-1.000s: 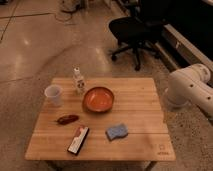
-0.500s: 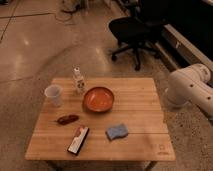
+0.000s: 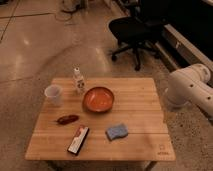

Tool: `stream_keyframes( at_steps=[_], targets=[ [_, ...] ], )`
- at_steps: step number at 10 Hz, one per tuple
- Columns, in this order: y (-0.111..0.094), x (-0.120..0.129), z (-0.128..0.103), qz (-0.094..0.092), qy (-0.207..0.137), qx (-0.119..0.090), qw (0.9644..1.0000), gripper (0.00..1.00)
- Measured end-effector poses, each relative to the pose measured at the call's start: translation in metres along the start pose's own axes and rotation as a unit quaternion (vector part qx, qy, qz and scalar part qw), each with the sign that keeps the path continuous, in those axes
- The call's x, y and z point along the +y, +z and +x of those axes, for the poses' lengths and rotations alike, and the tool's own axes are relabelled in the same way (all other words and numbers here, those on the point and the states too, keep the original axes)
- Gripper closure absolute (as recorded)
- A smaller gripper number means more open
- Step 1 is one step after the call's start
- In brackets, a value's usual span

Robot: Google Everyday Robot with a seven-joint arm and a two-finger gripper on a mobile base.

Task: Wipe the white sponge on the table

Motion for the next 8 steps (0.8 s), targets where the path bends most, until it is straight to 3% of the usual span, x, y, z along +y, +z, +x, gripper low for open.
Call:
stream_keyframes(
  at_steps=[2,4,6,8],
  targets=[
    [0.003,0.003,-0.004,0.0,-0.014,-0.003,0.9999,0.35],
    [0.01,0.007,-0.033,0.007,-0.063,-0.019,0.9978,0.35],
    [0.022,0.016,-0.067,0.005,-0.106,-0.035,0.9937,0.35],
    [0.044,0.029,-0.103,-0.012,-0.15,-0.043,0.9877,0.35]
  ],
)
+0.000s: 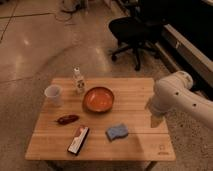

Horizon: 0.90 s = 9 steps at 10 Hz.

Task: Wipe the white sponge on the table

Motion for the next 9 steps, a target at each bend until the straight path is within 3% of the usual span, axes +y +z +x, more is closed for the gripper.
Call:
stream_keyframes(
  at_steps=[3,5,9],
  targets=[
    [0.042,0.002,-0.027,-0.035,-0.028,0.003,0.999,0.35],
    [0.066,-0.004,-0.05,-0.05,-0.037,-0.005,0.9981,0.35],
    [0.093,-0.022,-0.091,-0.04,-0.046,-0.043,0.9972,0.35]
  ],
)
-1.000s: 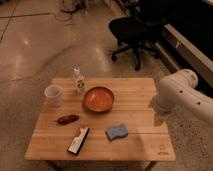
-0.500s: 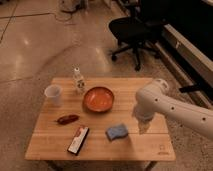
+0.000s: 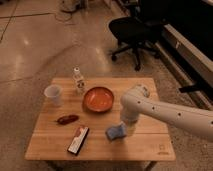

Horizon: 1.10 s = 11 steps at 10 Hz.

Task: Wipe the white sponge on the table

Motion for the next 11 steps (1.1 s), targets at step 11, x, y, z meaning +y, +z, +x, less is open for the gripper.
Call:
stream_keyframes(
  at_steps=[11],
  targets=[
    [0.041,-0.017,-0.001,0.026,-0.003,-0.018,0.9995,0.61]
  ],
)
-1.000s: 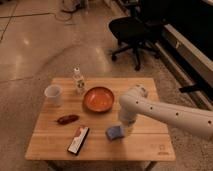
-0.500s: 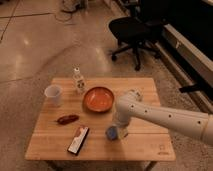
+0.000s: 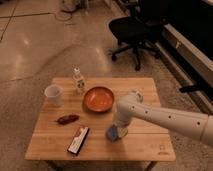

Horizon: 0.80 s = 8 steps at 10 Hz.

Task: Wipe the white sponge on the table

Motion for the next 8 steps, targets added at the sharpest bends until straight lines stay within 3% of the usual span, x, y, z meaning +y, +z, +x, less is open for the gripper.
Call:
stream_keyframes(
  at_steps=[3,4,8],
  targets=[
    [0.003,0.004,0.015,0.0,0.009,0.007,0.9999,0.93],
    [0.003,0.005,0.02,0.0,0.011,0.009,0.9999,0.99],
    [-0.011,-0.006,0.061,0.015,0.026,0.041,0.9987,1.0]
  ],
)
